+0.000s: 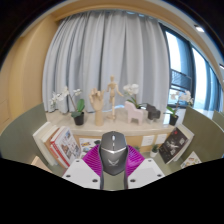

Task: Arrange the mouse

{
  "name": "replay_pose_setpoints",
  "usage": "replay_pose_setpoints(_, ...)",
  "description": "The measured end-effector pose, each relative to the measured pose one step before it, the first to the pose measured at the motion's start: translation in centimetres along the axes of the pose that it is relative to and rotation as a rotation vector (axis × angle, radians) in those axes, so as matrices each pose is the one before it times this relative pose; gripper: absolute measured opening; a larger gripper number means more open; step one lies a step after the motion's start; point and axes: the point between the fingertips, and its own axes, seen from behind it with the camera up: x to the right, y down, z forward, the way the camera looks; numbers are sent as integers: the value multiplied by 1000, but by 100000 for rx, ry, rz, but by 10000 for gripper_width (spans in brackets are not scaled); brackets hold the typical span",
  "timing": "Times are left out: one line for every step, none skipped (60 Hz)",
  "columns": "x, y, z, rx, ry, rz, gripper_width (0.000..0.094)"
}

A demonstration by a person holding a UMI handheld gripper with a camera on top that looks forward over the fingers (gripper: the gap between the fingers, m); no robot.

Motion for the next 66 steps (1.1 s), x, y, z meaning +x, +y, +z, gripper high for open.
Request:
replay_pose_setpoints(-1280,236,576,-427,-1527,-70,267)
replay_pose_setpoints(-1318,338,652,-554,-1661,109,267)
replay_pose_setpoints(-1280,457,700,-808,-1601,129,267)
replay_pose_setpoints(-1172,578,784,-1097,-1454,-19,266)
replay_pose_setpoints(-1069,703,795,-1458,-1144,-218,266)
replay_pose_setpoints(-956,826,826,-1681,-896,-417,266)
replay_pose_setpoints(-947,1105,886,-1196,-731,-629,266)
replay_pose_setpoints(-823,831,895,-1916,-578,-469,266)
replay_pose_setpoints(-805,900,876,-1661,-522,-403,266)
replay_pose_setpoints(-748,950,907,-1780,-428,-419,266)
replay_pose_setpoints(-669,1120,868,-2140,-385,-472,266)
replay_pose_setpoints(-642,1239,826,-2630,-437,-332,270)
replay_pose_setpoints(-742,1199,817,-2626,-722,-60,270)
replay_pose_setpoints(-646,1296,819,-1840,-1343,-10,268)
replay_pose_setpoints(-620,1247,867,-1501,-1059,77,268)
replay_pose_setpoints(-599,1032,788,-2137,-534,71,269)
replay_pose_setpoints(-579,1116,838,-2416,136,-59,269)
replay_pose_setpoints(-431,1137,783,-2507,-132,-288,269)
replay_pose_setpoints(-407,1133,740,-2541,-188,-368,269)
replay_pose_setpoints(-381,1087,747,-2493,-263,-377,268)
replay_pose_setpoints(-401,1011,699,-2227,-411,-164,269)
replay_pose_setpoints(-374,913,662,-1903,-528,182,269)
replay_pose_setpoints(-332,833,613,-1665,-449,288,268)
replay_pose_setpoints(-212,789,592,-1591,-189,133,269)
replay_pose_setpoints(49,815,398,-1422,-445,-246,270)
replay_pose_setpoints(-74,735,571,-1528,510,-155,270)
replay_pose_setpoints(-105,712,649,-1148,882,11,270)
replay_pose_setpoints(-48,619,493,-1227,562,170,269)
replay_pose_setpoints(-80,548,473,-1001,393,360,270)
replay_pose_setpoints(-96,520,453,-1031,163,397,270)
replay_pose_setpoints(-88,588,411,-1290,81,411,269)
replay_pose_setpoints(-58,603,368,-1423,144,332,268)
replay_pose_setpoints(3,551,314,-1379,299,195,267)
replay_pose_setpoints(-27,483,290,-1144,330,114,269)
replay_pose_setpoints(-37,442,244,-916,276,121,268)
replay_pose_setpoints(-16,426,141,-841,-210,76,268)
replay_pose_setpoints(-21,492,198,-865,74,204,269)
replay_pose_setpoints(47,-57,-33,640,480,33,270)
replay_pose_setpoints(-22,-189,79,1886,342,-162,270)
replay_pose_setpoints(7,131,59,128,385,-373,270)
replay_pose_setpoints(-3,151,10,-394,364,-110,270)
replay_pose_setpoints(-22,-41,9,226,293,364,270)
replay_pose_setpoints(-18,3,31,-72,232,581,269)
replay_pose_setpoints(-12,63,24,-421,198,695,268)
replay_pose_setpoints(-40,-15,-70,-543,50,806,274)
replay_pose_setpoints(-27,-1,-32,-162,196,741,303)
replay_pose_setpoints(10,13,27,-344,49,463,325)
replay_pose_setpoints(52,-62,31,141,375,78,335)
replay_pose_setpoints(43,-87,32,396,496,-68,367)
replay_pose_setpoints(50,-40,43,325,581,-170,372)
replay_pose_setpoints(27,13,26,143,460,-296,396)
replay_pose_setpoints(-9,-13,32,330,312,-11,412)
replay_pose_setpoints(-12,82,54,-27,232,315,428)
replay_pose_setpoints(0,130,30,-405,216,655,441)
replay_pose_setpoints(3,-72,-15,54,245,1026,454)
replay_pose_setpoints(74,-58,-26,-72,346,1167,470)
replay_pose_setpoints(28,122,13,-826,413,1274,484)
replay_pose_setpoints(27,179,-105,-1195,-8,1143,498)
replay_pose_setpoints(1,111,-157,-1042,-341,989,533)
replay_pose_setpoints(17,34,-208,-663,-141,1065,585)
replay_pose_setpoints(43,-103,-255,-41,-165,930,640)
replay_pose_setpoints(62,-220,-271,420,-71,707,734)
replay_pose_setpoints(94,-273,-315,643,40,342,787)
replay_pose_setpoints(167,-282,-363,732,221,-42,824)
replay_pose_setpoints(212,-323,-434,753,398,-254,828)
replay_pose_setpoints(133,-343,-460,872,180,-396,846)
